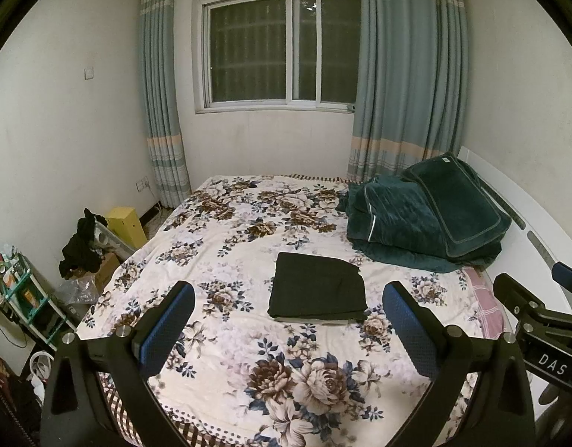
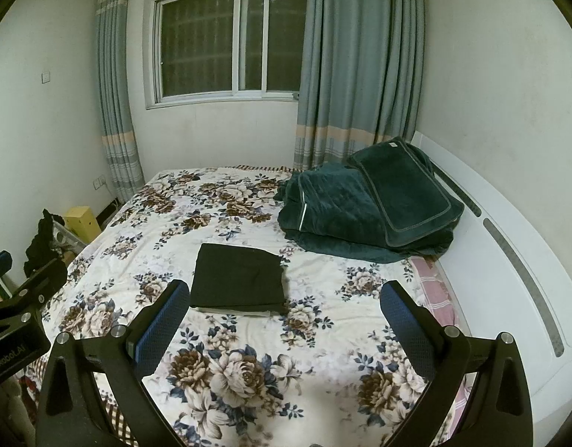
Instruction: Fold small clothes
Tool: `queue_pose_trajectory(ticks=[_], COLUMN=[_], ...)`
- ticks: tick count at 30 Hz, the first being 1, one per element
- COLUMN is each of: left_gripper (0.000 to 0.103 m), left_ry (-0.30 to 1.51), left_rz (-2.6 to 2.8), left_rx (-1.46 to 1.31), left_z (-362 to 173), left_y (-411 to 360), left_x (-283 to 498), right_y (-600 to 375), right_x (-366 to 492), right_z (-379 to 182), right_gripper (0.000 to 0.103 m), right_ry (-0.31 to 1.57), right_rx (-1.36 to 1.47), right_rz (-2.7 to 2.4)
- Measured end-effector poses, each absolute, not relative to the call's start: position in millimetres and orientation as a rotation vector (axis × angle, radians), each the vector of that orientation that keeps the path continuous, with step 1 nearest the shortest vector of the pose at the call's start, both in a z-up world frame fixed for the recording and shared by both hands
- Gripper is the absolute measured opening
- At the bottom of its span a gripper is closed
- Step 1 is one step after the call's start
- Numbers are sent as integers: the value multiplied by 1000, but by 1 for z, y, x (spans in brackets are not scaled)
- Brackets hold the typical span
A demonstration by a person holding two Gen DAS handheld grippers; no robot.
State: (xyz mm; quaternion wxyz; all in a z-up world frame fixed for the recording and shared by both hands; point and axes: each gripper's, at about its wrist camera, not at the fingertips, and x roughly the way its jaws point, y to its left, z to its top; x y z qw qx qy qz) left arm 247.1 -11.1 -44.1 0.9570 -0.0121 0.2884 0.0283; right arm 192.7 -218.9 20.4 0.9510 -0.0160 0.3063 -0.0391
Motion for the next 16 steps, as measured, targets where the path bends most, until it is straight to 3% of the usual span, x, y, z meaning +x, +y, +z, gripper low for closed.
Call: queue_pose_trajectory(ticks=[16], left_gripper=[103], left_ry=[571], left_rz=[62], left_rx=[-26], left_z=[-38], left_y=[-9], left_x=[246], right_y=[-217], right_x=[189], right_z=[19], right_gripper=[103], right_ry=[620], right_rx=[-33], right_rz=[-87])
